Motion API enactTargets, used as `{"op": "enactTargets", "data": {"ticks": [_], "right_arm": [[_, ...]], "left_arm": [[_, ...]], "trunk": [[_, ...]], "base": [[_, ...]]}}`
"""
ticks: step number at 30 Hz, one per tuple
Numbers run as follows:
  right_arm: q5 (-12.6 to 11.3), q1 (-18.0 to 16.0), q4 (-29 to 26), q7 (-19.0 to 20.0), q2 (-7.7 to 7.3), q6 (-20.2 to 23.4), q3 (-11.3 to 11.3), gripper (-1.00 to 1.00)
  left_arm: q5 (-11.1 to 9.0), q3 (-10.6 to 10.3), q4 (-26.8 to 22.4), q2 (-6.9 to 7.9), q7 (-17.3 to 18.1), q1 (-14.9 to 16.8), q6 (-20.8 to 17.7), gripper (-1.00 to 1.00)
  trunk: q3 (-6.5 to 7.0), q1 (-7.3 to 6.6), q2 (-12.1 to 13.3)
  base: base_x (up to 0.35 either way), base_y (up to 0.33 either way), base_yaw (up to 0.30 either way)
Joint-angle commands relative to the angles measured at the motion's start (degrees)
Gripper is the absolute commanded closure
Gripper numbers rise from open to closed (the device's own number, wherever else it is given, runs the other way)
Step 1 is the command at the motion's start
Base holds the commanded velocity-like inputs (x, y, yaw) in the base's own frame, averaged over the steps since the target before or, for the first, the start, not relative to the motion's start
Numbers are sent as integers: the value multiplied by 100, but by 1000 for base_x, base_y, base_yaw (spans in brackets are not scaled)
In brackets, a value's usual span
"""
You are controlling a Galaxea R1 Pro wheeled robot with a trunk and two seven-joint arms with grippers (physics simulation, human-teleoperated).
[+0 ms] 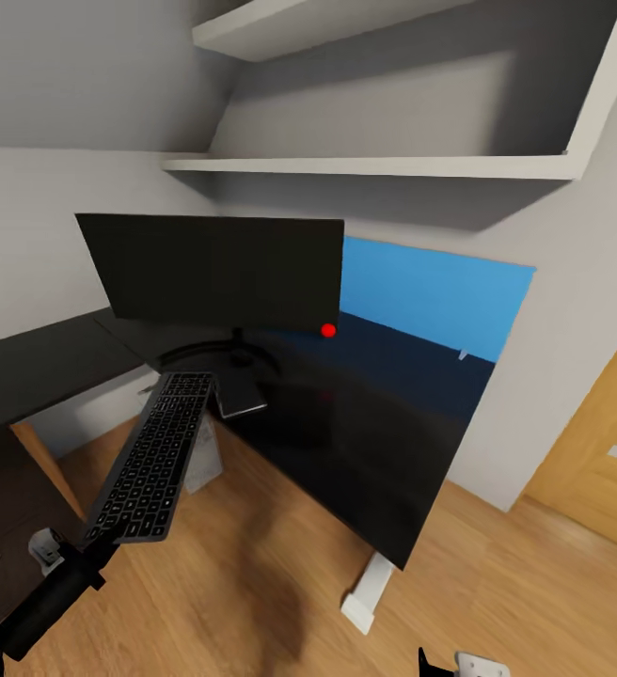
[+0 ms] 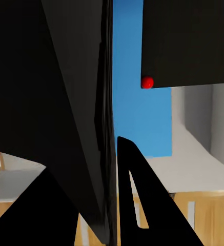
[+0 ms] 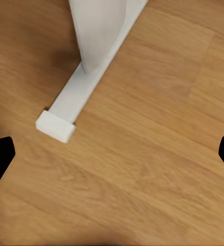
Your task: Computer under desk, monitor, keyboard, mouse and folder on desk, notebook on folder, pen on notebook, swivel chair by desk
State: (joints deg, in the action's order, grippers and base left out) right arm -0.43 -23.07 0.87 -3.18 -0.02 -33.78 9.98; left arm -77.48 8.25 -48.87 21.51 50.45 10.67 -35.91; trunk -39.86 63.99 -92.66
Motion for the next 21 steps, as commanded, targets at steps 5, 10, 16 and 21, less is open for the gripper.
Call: {"op": "enactTargets", "data": {"ticks": [5, 10, 16, 21], "right_arm": [[-1, -5, 9, -8, -5, -23, 4, -100], [-6, -5, 9, -11, -12, -23, 4, -100], [-4, -5, 9, -16, -7, -23, 4, -100], [-3, -5, 9, -10, -7, -23, 6, -100]], "left_arm": [[-48, 1, 0, 2, -8, 5, -46, 100], [-48, 1, 0, 3, -9, 5, -44, 100], [-48, -7, 0, -5, -9, 5, -31, 100], [-48, -9, 0, -1, -9, 5, -30, 100]], "trunk": [[-5, -1, -2], [-5, -1, -2], [-5, -1, -2], [-5, -1, -2]], "base": [[0, 0, 123], [0, 0, 43], [0, 0, 241], [0, 0, 120]]}}
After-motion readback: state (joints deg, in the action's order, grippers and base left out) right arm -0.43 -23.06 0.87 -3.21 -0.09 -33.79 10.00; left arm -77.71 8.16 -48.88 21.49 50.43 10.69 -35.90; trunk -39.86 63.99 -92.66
